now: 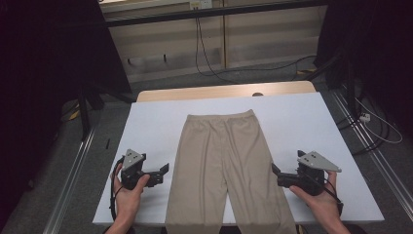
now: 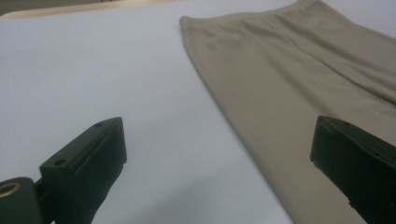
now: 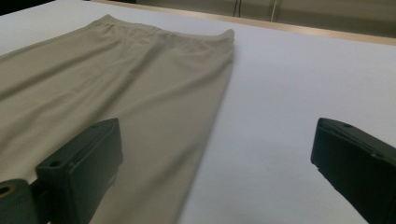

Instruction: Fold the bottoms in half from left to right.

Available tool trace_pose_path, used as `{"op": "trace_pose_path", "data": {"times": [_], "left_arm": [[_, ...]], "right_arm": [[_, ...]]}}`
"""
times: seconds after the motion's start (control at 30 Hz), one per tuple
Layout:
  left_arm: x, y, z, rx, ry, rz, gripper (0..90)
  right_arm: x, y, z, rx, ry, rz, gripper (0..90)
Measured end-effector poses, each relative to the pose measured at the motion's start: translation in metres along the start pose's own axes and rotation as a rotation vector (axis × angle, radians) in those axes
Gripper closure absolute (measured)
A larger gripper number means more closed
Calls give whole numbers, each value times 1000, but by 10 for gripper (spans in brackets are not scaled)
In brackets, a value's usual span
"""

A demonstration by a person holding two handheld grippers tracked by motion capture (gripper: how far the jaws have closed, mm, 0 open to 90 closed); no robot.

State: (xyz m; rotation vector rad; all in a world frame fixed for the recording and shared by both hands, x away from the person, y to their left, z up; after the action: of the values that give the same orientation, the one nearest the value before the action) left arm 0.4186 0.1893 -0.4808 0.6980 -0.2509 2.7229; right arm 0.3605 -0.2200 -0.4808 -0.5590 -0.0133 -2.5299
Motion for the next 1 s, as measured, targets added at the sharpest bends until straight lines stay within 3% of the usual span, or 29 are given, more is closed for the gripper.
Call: {"op": "trace_pose_path", "data": {"times": [0.1,0.13,0.17,0.3,0.33,0.4,0.43,0.5,0.57,0.67,0.8,0.87,0.93,1.0], "left_arm": [[-5,0,2,-17,-19,22,50],[-9,0,6,-5,-20,52,63],[-11,2,8,-15,-11,35,78],[-16,4,13,-32,5,45,78],[-19,7,16,-37,10,18,78],[-25,5,21,-24,8,26,80],[-33,4,28,7,11,5,91],[-41,2,33,20,9,13,99],[-52,2,37,27,-32,3,111],[-61,3,39,18,-77,-6,110],[-79,9,42,-7,-107,-18,114],[-81,9,43,-1,-112,-23,108],[-87,9,48,34,-81,-21,130],[-92,7,48,51,-91,-15,134]], "right_arm": [[-6,-11,1,9,-22,26,41],[-9,-15,0,8,-33,31,42],[-11,-20,0,-1,-47,44,43],[-23,-40,2,-22,-84,77,67],[-28,-50,6,-30,-79,108,69],[-33,-57,9,-21,-78,123,70],[-42,-71,13,0,-89,135,79],[-51,-86,16,-3,-98,175,88],[-59,-101,17,-4,-118,208,99],[-69,-120,20,25,-147,225,98],[-79,-144,27,5,-154,296,102],[-84,-155,26,15,-176,323,105],[-91,-171,22,26,-228,366,122],[-95,-184,20,38,-256,401,130]]}}
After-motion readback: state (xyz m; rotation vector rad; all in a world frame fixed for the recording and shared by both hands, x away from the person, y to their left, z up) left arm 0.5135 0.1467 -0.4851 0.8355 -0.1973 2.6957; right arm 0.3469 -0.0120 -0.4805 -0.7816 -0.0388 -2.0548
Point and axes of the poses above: each handheld gripper's, and its own axes: x roughly backward along the jaws, z roughly out of its top, y roughly to its right, the point moved 9 cm from there along -x, roughly forward along the jaws, and after that the axes turned 14 degrees about z, right-handed, at the moved point
